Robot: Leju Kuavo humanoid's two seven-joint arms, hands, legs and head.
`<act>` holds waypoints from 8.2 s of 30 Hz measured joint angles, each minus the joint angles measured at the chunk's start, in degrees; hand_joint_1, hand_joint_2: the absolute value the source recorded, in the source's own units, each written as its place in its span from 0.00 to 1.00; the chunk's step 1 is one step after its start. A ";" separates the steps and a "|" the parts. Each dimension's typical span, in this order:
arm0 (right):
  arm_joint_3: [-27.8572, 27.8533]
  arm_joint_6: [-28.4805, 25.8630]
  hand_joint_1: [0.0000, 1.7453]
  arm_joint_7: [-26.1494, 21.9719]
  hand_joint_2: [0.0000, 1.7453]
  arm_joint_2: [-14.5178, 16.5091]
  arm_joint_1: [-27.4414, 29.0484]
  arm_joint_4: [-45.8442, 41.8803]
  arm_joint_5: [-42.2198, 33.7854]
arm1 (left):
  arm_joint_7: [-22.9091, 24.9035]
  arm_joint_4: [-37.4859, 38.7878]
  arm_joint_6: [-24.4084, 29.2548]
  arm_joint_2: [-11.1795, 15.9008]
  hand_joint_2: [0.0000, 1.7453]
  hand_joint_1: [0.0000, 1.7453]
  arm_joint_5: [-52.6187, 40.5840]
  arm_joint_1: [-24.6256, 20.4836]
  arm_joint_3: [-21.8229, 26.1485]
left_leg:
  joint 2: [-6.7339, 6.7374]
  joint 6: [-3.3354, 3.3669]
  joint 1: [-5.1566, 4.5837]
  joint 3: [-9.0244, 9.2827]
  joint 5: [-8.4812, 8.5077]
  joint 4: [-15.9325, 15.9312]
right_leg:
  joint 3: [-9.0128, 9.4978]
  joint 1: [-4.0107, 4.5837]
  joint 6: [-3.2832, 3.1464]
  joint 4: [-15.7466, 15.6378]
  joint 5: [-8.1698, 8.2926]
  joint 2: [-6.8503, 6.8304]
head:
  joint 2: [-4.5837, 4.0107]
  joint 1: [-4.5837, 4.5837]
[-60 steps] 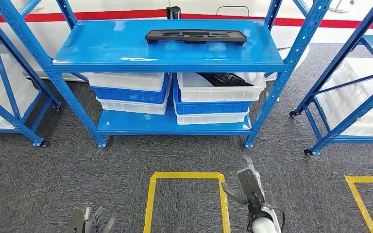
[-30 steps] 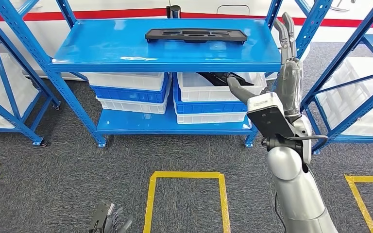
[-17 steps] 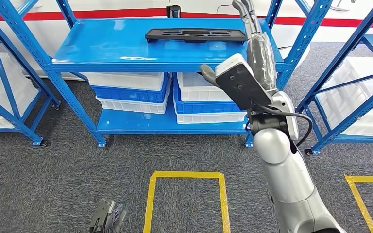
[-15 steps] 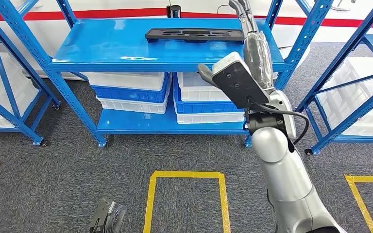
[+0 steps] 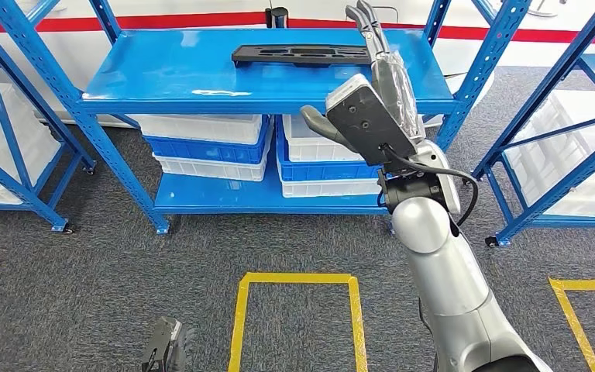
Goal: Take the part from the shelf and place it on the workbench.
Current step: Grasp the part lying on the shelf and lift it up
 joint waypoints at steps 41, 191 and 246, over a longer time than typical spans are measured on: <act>-3.26 -1.92 0.00 -4.67 1.00 -5.63 -4.91 5.93 -18.06 | -4.16 0.00 3.86 0.13 0.00 0.00 9.05 -2.00 5.81 | 0.33 -2.34 2.06 -5.70 -5.95 11.53 | -2.56 -1.68 0.04 1.92 0.06 0.15 | 0.00 -0.59; -2.29 -0.19 0.00 -1.44 1.00 -4.95 1.25 2.31 -13.84 | 27.14 12.54 13.16 3.76 0.00 0.00 7.94 7.00 6.46 | -0.47 0.21 -0.15 -5.77 5.70 -1.08 | 3.57 0.03 0.06 -2.70 -2.73 0.03 | 0.00 -0.52; 25.86 -7.95 0.00 -1.45 1.00 3.23 0.84 36.28 21.60 | 27.68 13.93 19.17 4.74 0.00 0.00 10.58 9.15 5.34 | -0.38 -0.26 0.38 -5.11 5.40 -1.09 | 3.95 0.24 -0.15 -2.66 -3.03 -0.05 | 0.00 -0.52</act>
